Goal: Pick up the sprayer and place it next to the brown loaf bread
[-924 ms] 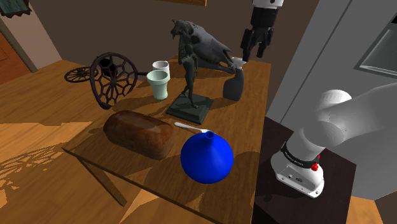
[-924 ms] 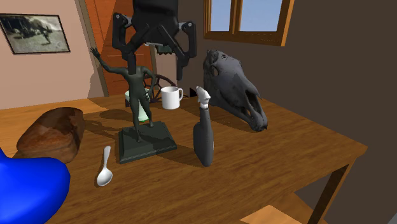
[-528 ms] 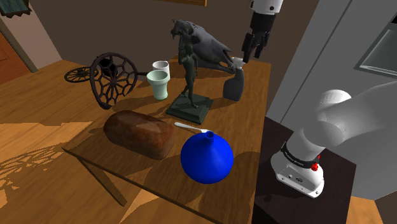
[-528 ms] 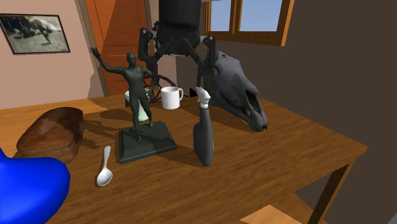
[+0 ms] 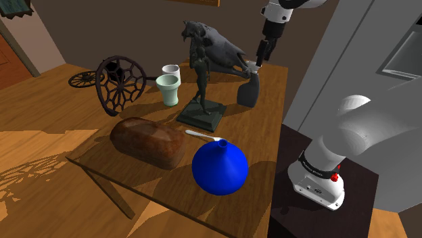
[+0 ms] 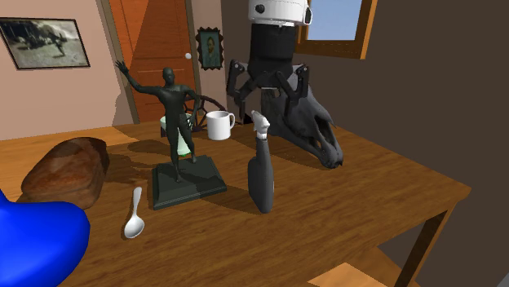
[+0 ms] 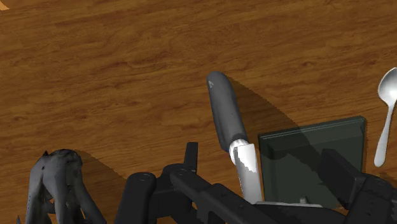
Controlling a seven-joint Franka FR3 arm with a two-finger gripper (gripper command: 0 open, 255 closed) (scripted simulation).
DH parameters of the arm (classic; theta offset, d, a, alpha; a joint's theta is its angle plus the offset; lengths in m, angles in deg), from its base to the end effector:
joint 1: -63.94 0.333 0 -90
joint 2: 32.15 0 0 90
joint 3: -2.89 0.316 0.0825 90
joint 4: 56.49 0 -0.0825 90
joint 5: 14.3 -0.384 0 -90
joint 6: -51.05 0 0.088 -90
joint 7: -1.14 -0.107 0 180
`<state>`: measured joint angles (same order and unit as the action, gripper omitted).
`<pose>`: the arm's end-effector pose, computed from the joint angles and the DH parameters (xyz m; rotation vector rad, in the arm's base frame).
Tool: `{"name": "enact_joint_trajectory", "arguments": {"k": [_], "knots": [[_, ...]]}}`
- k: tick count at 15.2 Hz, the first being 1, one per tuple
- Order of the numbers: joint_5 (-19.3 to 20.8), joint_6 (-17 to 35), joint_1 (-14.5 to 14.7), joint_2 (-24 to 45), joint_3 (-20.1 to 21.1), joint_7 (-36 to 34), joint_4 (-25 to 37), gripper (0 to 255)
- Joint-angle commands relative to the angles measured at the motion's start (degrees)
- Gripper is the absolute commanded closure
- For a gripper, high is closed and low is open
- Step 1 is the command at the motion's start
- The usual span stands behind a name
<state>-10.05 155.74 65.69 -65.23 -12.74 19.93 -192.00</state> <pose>0.3704 -0.1108 0.5279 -3.0660 -0.2220 -0.0654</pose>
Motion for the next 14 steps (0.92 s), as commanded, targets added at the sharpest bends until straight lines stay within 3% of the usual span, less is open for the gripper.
{"name": "enact_joint_trajectory", "arguments": {"k": [1,6,14], "knots": [[0.21,1.56,0.02,0.45,-0.47,0.81,-0.87,0],[0.34,6.02,0.01,1.10,-0.81,0.83,-4.70,0],[0.34,6.02,0.01,1.09,-0.81,0.83,-4.70,0]]}}
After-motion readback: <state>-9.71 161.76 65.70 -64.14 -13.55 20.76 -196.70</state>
